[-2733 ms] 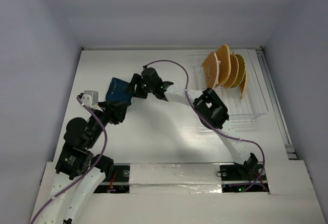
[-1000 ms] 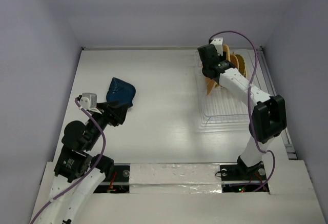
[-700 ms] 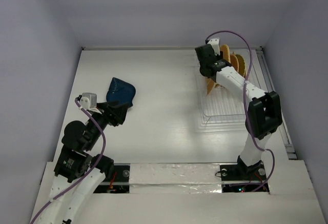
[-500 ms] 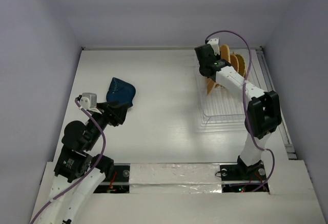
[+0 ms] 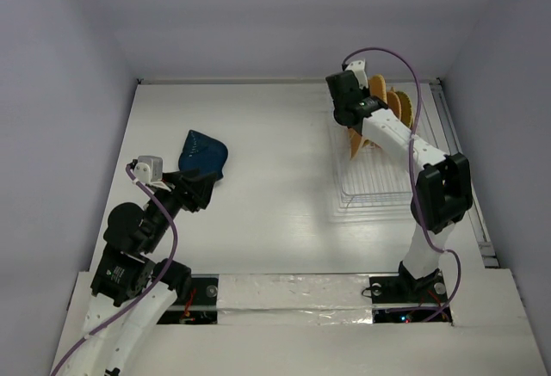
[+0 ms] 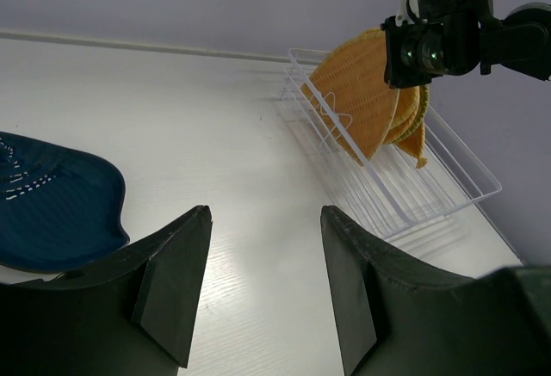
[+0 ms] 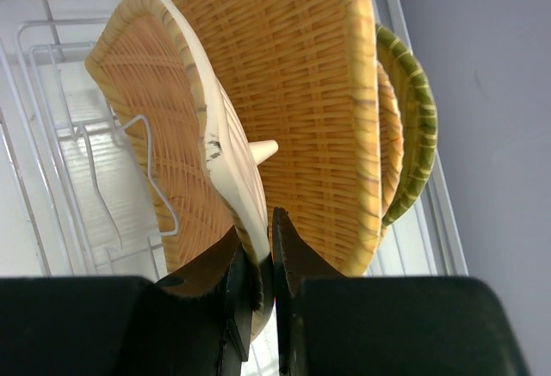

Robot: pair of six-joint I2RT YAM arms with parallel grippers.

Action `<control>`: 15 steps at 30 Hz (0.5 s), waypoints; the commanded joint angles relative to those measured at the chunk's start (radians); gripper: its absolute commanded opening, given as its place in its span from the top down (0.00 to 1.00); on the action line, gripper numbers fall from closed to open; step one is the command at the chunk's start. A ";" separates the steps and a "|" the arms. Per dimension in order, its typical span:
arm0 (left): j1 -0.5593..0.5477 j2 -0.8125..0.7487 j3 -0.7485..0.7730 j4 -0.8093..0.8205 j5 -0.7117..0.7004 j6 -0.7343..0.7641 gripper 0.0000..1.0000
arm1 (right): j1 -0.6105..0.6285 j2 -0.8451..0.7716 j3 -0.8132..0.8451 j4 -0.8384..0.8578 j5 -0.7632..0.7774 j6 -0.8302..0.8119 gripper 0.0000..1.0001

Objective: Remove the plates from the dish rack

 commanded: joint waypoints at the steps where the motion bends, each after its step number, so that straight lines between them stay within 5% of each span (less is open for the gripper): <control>1: -0.005 -0.008 -0.005 0.045 0.003 0.006 0.49 | 0.014 -0.028 0.077 0.028 0.080 -0.045 1.00; 15: -0.005 -0.005 -0.005 0.048 0.003 0.005 0.49 | 0.051 -0.146 0.118 0.071 0.186 -0.103 1.00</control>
